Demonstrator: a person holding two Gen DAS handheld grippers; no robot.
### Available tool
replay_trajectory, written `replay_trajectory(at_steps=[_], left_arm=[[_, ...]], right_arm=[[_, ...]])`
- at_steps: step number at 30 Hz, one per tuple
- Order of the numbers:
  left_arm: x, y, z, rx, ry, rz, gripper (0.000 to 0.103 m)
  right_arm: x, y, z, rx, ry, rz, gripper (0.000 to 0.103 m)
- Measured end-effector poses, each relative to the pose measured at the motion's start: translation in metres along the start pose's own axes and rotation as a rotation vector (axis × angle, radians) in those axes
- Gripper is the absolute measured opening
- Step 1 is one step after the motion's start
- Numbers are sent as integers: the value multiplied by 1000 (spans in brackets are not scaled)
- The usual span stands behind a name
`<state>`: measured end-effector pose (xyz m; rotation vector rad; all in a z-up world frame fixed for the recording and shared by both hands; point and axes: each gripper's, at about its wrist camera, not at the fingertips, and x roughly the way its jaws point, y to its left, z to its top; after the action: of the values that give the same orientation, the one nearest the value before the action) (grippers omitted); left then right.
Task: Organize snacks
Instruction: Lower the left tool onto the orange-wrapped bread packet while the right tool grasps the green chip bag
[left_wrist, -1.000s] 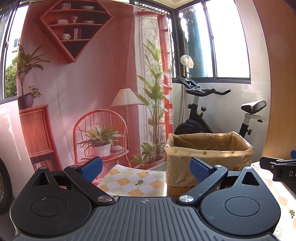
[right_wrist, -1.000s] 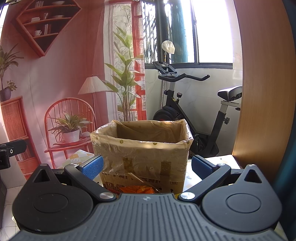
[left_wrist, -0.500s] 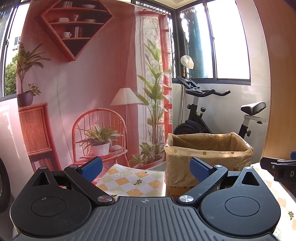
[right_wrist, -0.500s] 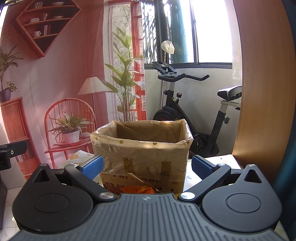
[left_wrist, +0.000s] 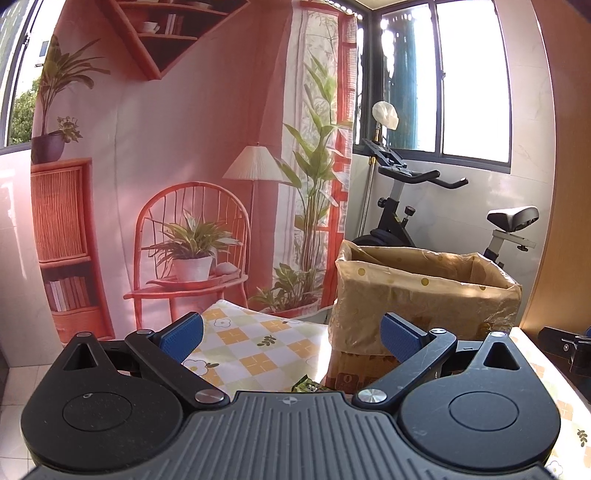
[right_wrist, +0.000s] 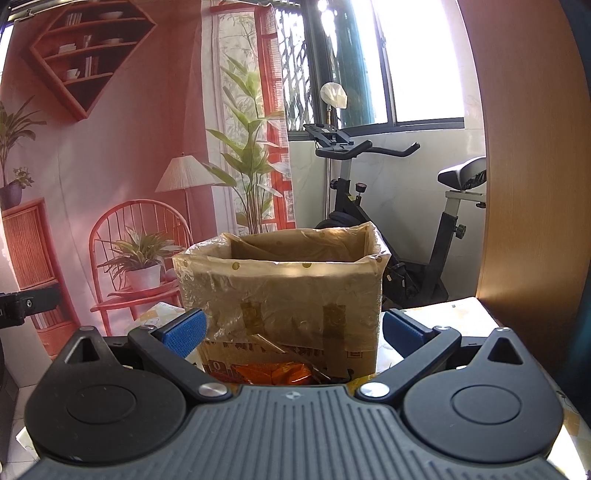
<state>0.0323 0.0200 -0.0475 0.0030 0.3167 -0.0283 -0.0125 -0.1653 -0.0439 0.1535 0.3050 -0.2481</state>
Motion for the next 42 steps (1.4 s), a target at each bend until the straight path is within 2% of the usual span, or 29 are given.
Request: replay_trajectory(at_steps=[3,9,16,19,21,28,33,37,40,42], left_arm=[[11,1,-8,22,15,5,103],[30,3,-29,56,44,19,102],[48,6,-52,68,103,7,102],[52,7,-59,70,121,6,101],[56,9,-63,68,137,7,96],[61,9,-76,75,191,-8,94],[64,4,-86,61,235,-56,92],[63,-2,-100,58,276,-123,91],[63,-10,-110,67,313,-177,89],[64,-14,-116,72,337,-204,88]], right_arm=[[12,-6,-10,2,50,-11,103],[32,-14,-44,-73,146,-2,103],[57,-37,-76,29,291,17,100],[65,-37,-87,24,347,29,99],[71,-34,-93,13,378,34,99],[89,-32,-112,-12,458,4,97],[93,-35,-120,11,496,-6,97],[96,-44,-125,45,537,-38,98],[94,-50,-128,84,540,-25,98],[92,-51,-127,96,541,-15,94]])
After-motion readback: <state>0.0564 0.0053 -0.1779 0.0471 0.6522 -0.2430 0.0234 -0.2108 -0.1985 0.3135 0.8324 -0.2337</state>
